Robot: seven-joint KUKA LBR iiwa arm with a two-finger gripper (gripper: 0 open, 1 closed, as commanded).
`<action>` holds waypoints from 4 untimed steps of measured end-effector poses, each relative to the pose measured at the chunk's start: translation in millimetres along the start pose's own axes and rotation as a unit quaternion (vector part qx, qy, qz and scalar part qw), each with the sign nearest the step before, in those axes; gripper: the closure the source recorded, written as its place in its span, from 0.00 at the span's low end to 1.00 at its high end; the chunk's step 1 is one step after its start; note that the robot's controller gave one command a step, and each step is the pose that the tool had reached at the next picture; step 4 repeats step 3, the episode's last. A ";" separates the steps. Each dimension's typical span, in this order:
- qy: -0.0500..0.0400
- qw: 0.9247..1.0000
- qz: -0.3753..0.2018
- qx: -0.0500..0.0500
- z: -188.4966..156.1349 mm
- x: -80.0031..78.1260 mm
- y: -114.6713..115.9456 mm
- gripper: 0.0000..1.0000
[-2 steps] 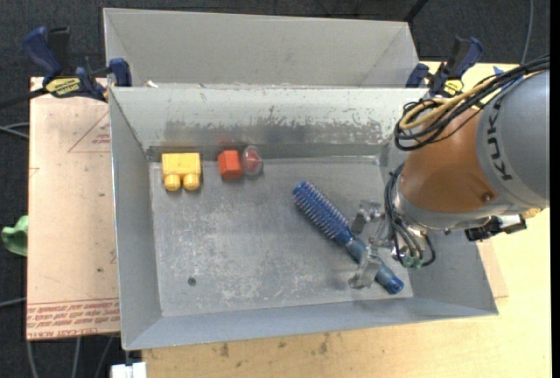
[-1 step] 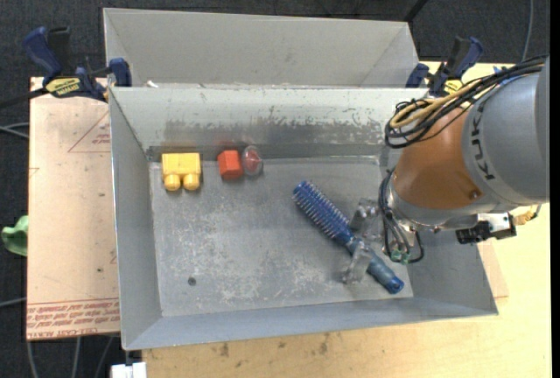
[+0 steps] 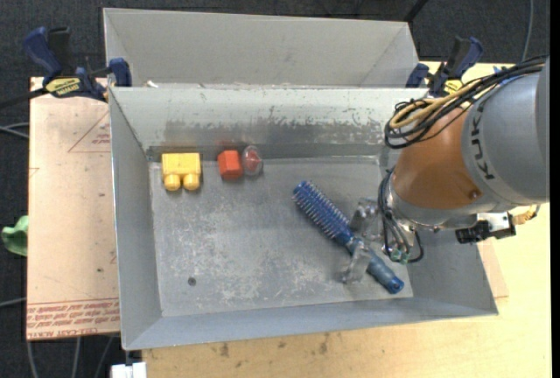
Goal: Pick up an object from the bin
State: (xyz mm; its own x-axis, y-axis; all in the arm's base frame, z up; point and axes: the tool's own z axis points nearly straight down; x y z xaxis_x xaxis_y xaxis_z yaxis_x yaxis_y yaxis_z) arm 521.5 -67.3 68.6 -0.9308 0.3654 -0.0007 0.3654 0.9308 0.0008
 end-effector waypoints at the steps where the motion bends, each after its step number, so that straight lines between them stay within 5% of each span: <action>1: 0.000 1.000 0.000 0.000 -0.5 -0.3 0.2 1.00; 3: -0.003 1.000 -0.002 -0.001 -92.9 -2.2 1.8 1.00; 4: -0.003 1.000 -0.002 -0.001 -92.9 -2.2 1.8 1.00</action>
Offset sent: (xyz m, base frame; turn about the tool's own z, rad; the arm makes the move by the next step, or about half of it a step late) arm 0.0000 0.0000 0.0000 0.0000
